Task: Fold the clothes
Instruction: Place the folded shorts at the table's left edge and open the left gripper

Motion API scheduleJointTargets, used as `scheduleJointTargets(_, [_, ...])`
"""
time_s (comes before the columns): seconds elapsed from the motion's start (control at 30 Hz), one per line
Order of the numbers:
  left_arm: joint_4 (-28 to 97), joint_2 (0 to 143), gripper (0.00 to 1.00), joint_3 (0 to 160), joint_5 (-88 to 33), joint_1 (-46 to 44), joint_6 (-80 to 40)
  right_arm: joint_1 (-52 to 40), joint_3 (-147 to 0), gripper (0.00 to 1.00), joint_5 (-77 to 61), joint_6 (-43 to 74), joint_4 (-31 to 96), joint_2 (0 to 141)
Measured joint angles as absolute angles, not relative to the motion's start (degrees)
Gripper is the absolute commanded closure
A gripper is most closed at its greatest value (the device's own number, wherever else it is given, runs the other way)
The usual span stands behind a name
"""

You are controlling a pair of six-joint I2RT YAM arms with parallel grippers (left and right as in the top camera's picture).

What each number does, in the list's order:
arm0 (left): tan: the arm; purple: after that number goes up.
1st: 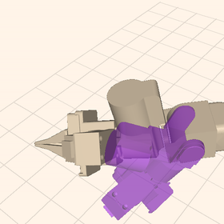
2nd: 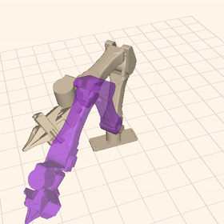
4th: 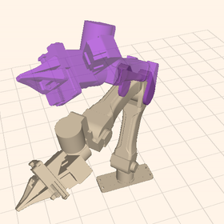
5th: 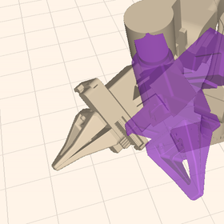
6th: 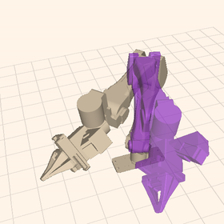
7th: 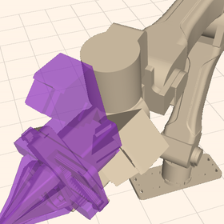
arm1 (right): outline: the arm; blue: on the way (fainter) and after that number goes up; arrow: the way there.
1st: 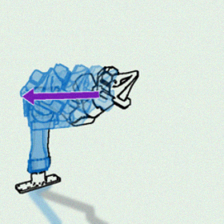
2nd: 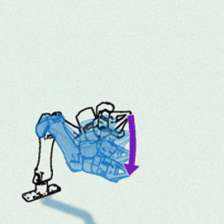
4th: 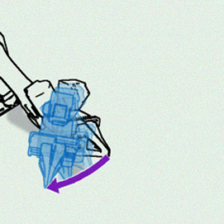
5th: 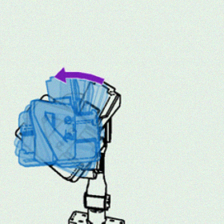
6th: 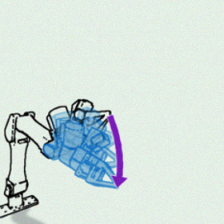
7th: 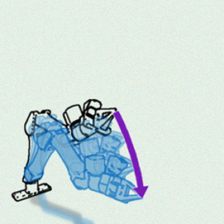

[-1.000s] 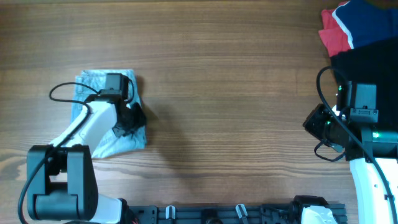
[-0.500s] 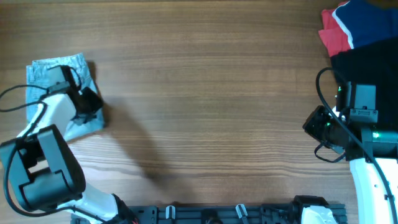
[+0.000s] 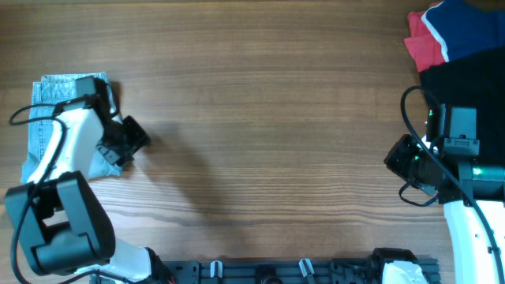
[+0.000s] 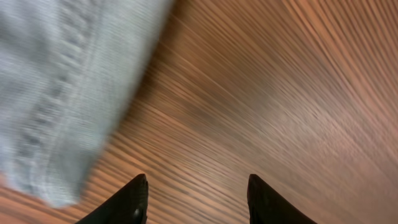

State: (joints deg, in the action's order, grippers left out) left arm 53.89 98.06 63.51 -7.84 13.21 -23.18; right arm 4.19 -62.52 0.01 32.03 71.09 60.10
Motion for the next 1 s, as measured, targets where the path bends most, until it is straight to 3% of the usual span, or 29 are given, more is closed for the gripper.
scheduleJointTargets(0.2, [53.3,98.0,0.5,62.22,-6.09,8.21,-24.32,4.19,-62.52,0.78,0.01,32.03,71.11,60.1])
scheduleJointTargets(0.57, [52.4,98.0,0.5,57.32,7.05,14.31,-26.87,4.19,-62.52,0.78,0.01,32.01,71.11,60.1])
scheduleJointTargets(1.0, [43.4,98.0,0.46,57.1,13.39,17.93,-27.35,4.19,-62.52,0.78,0.01,32.01,71.31,60.1])
